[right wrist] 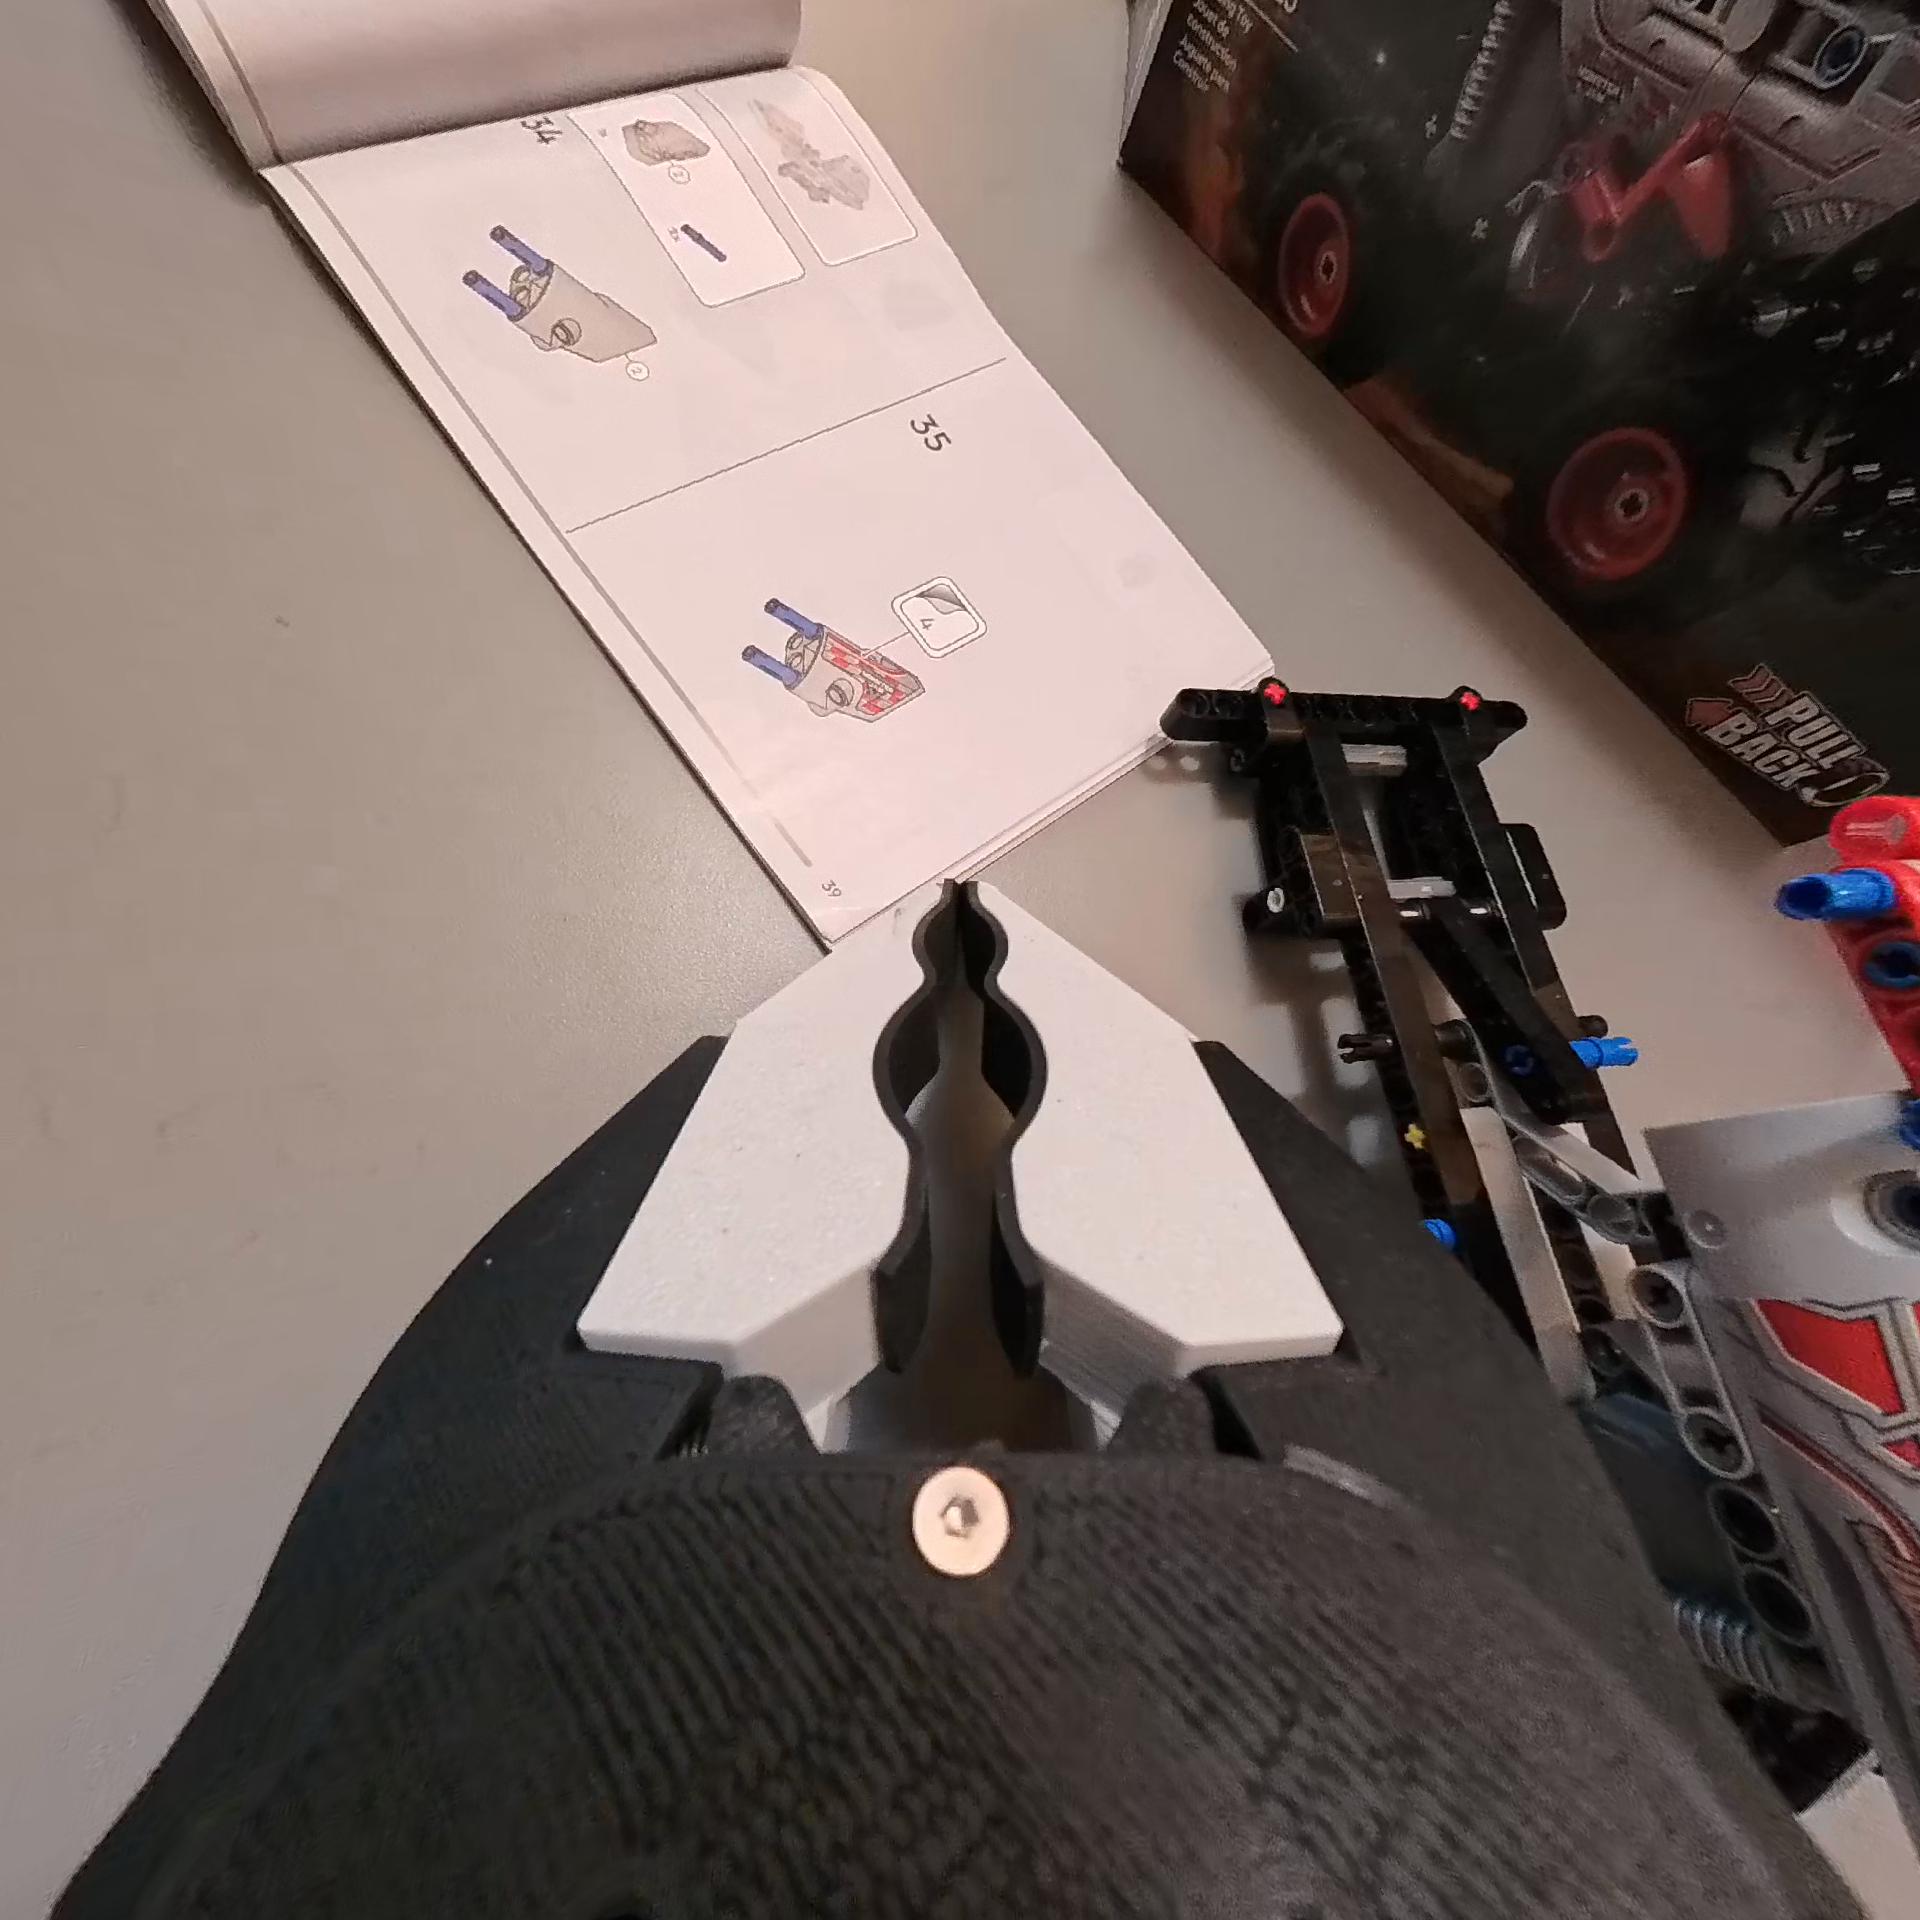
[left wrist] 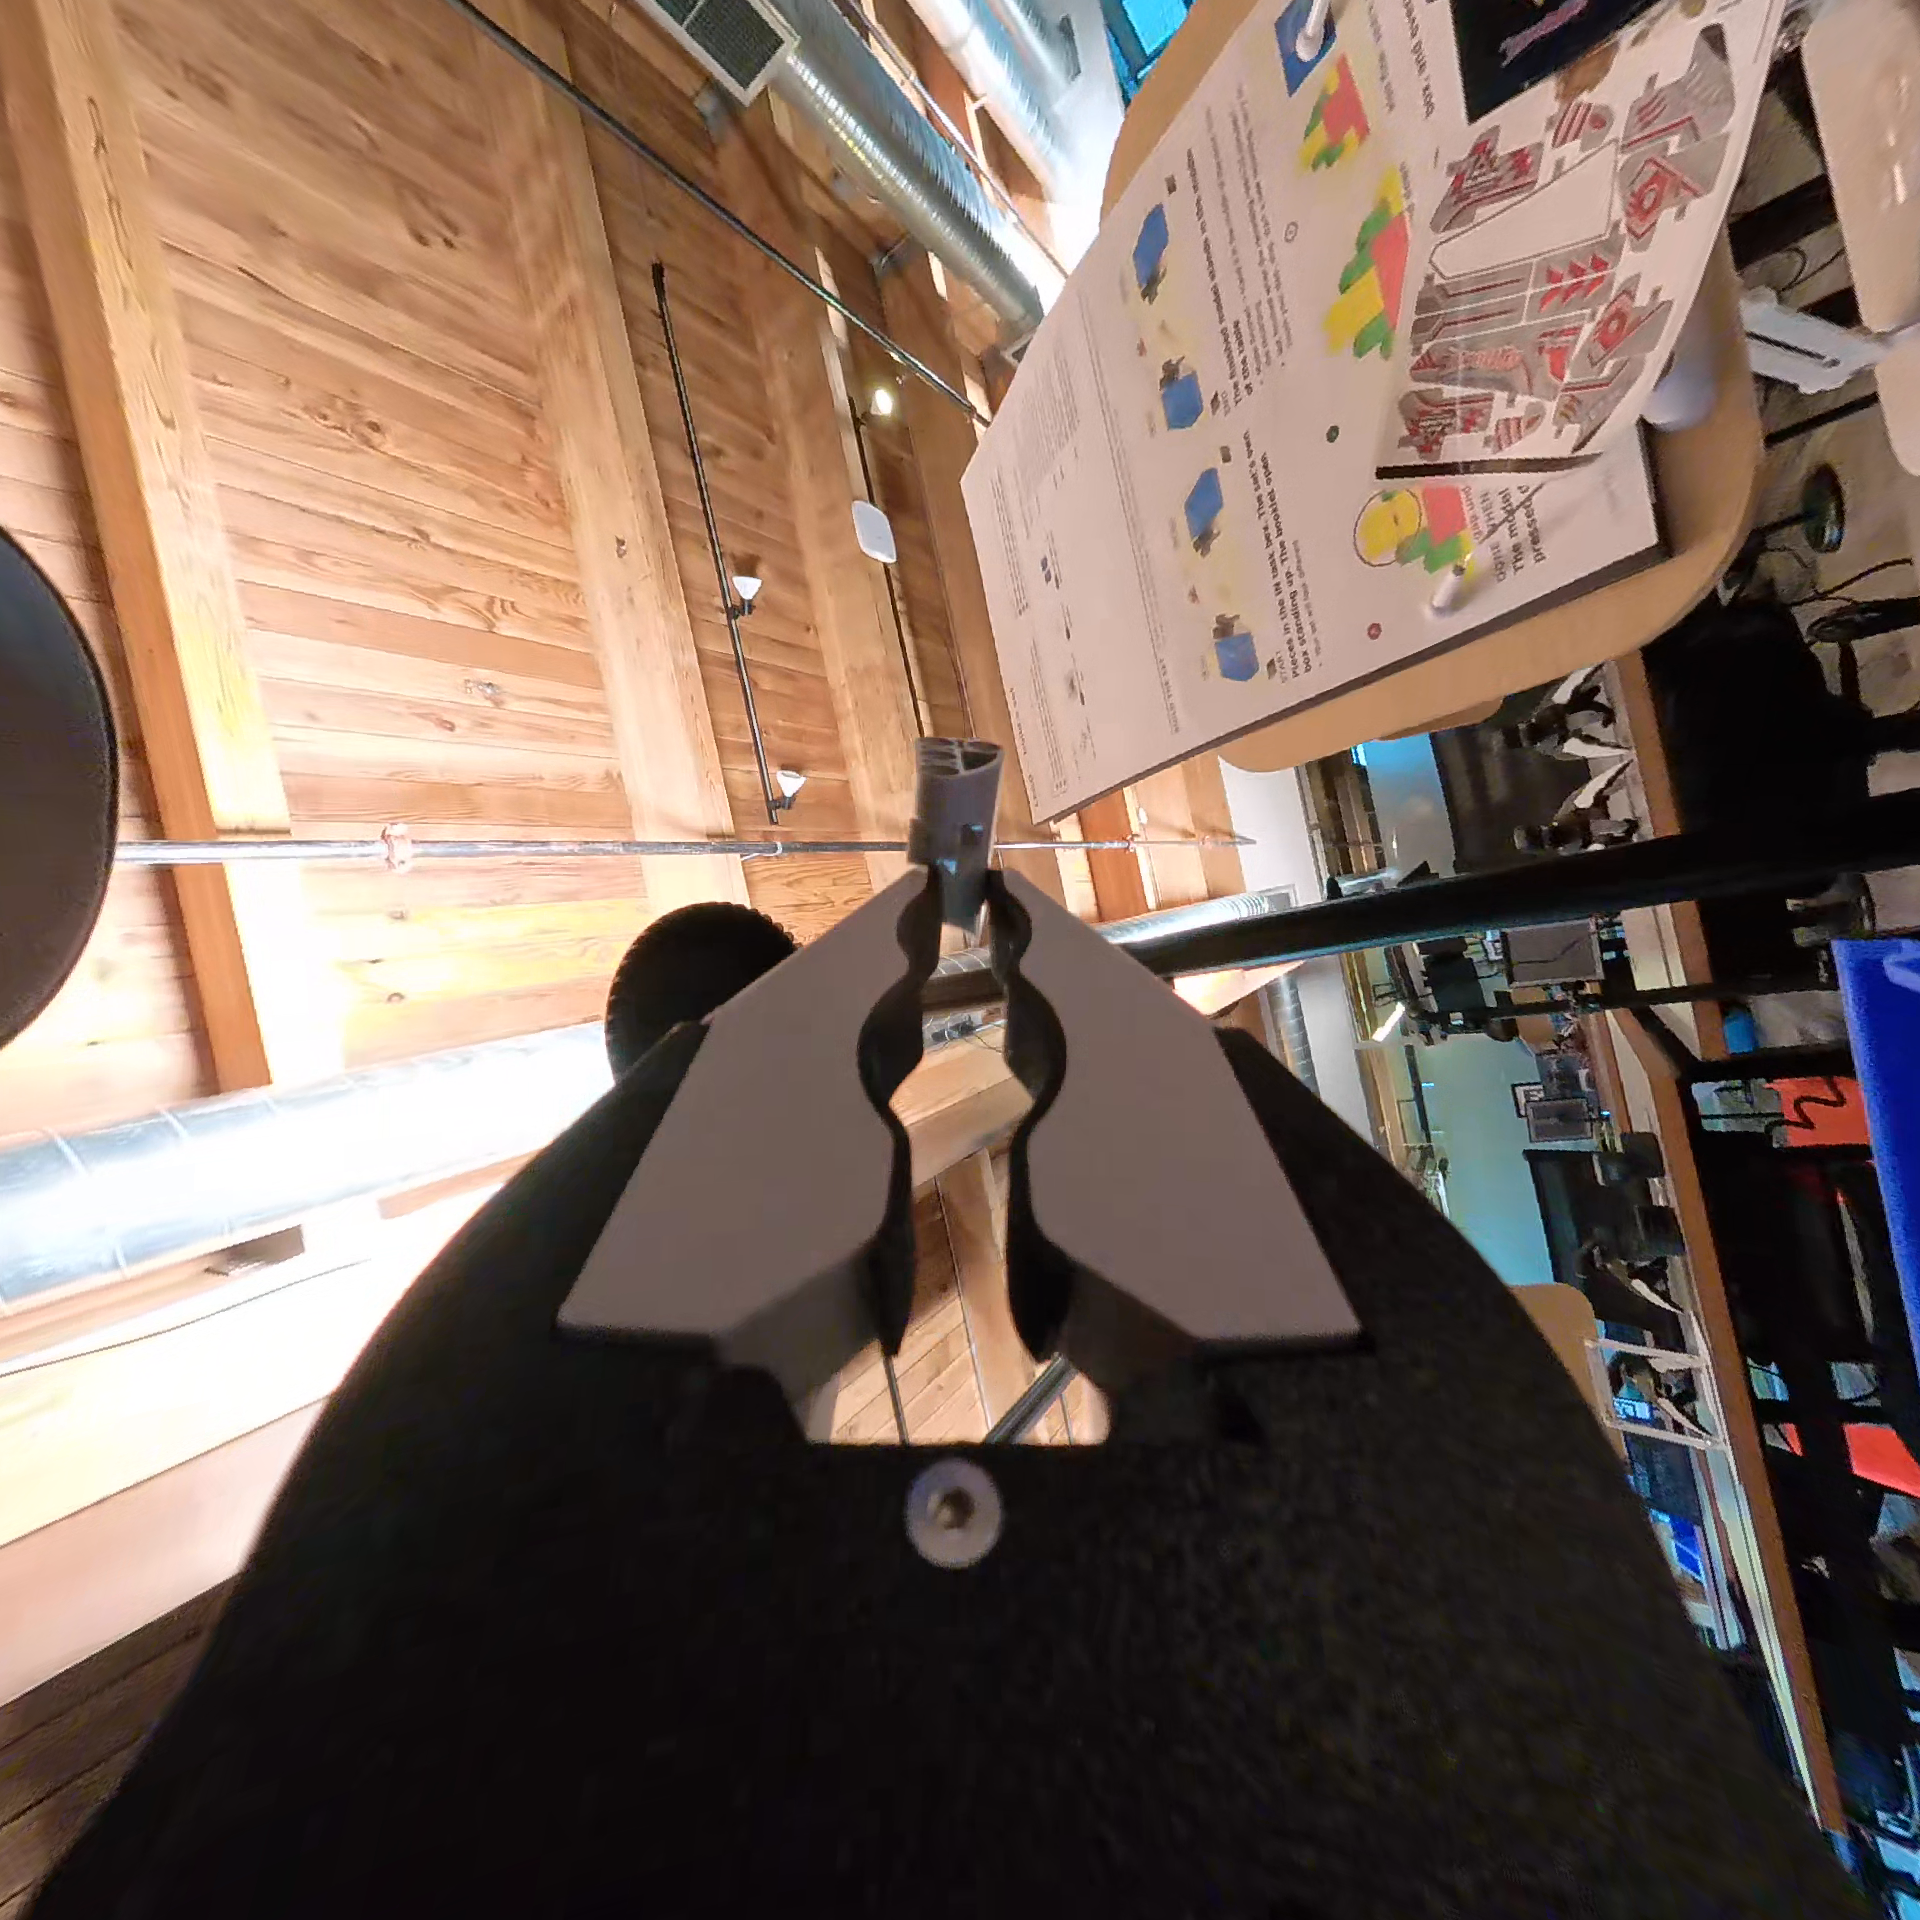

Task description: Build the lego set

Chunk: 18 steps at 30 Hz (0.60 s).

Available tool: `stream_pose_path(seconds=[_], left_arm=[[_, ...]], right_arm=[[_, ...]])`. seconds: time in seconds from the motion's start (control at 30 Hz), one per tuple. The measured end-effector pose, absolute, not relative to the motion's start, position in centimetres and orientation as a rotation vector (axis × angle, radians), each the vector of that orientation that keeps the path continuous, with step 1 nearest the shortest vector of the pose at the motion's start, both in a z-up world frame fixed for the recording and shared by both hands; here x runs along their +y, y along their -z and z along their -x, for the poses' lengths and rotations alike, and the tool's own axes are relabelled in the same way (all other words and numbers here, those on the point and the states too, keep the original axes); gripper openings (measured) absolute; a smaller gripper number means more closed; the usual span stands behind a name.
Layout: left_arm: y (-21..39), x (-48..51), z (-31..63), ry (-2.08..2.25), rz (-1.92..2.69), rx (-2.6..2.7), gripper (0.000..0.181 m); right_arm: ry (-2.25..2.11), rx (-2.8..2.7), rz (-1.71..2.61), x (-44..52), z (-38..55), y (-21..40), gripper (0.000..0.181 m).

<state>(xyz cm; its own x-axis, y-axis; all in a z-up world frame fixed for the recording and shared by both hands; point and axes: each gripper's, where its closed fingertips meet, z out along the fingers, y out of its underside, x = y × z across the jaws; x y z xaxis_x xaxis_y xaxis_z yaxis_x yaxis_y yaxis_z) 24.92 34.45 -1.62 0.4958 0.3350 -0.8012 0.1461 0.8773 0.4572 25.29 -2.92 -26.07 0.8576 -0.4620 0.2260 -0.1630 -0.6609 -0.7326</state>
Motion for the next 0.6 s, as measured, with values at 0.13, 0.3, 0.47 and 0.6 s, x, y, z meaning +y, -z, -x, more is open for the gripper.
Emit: stream_pose_path(seconds=[0.13, 0.3, 0.47, 0.6], left_arm=[[2.0, 33.0, -24.6, -0.044, -0.525, 1.100, 0.005], [6.5, 24.4, -23.1, 0.205, -0.661, 1.284, 0.005], [11.8, 16.5, -20.0, 0.308, -0.836, 1.341, 0.005], [16.3, 10.9, -17.3, 0.409, -0.954, 1.413, 0.005]], right_arm=[[0.511, 0.453, 2.278, -2.9, -25.3, 26.1, 0.005], [0.468, 0.557, 2.216, -3.3, -25.7, 25.4, 0.027], [0.232, 0.442, 1.904, 0.9, -20.1, 17.3, 0.036], [0.049, 0.360, 1.906, 4.9, -15.5, 17.9, 0.036]])
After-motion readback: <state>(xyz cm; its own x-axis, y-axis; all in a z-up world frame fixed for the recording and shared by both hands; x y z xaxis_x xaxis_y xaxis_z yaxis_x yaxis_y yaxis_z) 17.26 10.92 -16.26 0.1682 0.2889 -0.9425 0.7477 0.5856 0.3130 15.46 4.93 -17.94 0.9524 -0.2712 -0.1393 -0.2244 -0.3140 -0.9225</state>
